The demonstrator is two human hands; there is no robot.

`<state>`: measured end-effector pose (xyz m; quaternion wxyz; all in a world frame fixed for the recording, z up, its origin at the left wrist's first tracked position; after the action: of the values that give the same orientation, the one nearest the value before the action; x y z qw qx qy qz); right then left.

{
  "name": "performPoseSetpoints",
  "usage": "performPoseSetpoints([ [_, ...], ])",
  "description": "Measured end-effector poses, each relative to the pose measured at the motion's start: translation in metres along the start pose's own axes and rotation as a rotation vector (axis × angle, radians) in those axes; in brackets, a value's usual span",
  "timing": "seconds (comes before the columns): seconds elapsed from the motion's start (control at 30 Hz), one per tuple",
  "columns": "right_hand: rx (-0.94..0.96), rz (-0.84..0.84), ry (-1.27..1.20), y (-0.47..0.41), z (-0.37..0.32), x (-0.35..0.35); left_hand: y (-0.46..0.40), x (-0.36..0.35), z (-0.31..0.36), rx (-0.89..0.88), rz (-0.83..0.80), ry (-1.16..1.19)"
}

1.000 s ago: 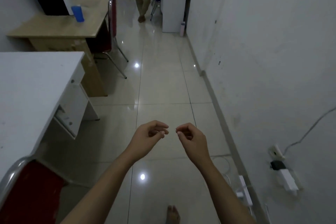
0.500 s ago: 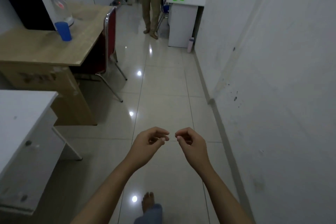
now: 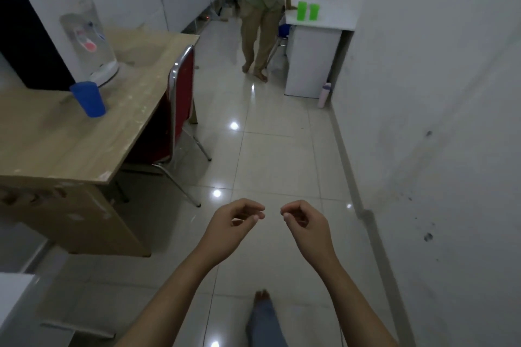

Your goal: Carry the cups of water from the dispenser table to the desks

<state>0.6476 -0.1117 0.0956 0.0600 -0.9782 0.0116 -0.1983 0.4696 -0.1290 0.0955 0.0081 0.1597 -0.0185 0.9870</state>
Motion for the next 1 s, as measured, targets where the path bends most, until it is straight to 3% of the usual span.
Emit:
performPoseSetpoints([
  [0.2, 0.093, -0.162, -0.003, -0.167, -0.018, -0.073, -0.130, 0.065, -0.024, 0.051, 0.148, -0.001],
  [0.43, 0.217, -0.378, -0.033, -0.318, -0.060, -0.189, -0.229, 0.175, -0.052, 0.141, 0.429, 0.019],
  [0.73, 0.325, -0.646, -0.106, -0.436, -0.119, -0.382, -0.299, 0.346, -0.100, 0.232, 0.759, -0.070],
  [1.0, 0.461, -0.921, -0.134, -0.488, -0.189, -0.540, -0.303, 0.483, -0.129, 0.266, 1.122, -0.108],
])
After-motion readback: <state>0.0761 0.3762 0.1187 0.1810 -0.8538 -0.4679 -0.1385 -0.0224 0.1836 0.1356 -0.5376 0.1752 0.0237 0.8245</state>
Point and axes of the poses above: each hand's wrist, its own y-axis away from the middle knuckle, its own x-axis out of the back of the hand, z = x × y, the point moved 8 cm from there along -y, towards the middle knuckle, and after that the axes turned 2 degrees about z, right-handed, at the moved point
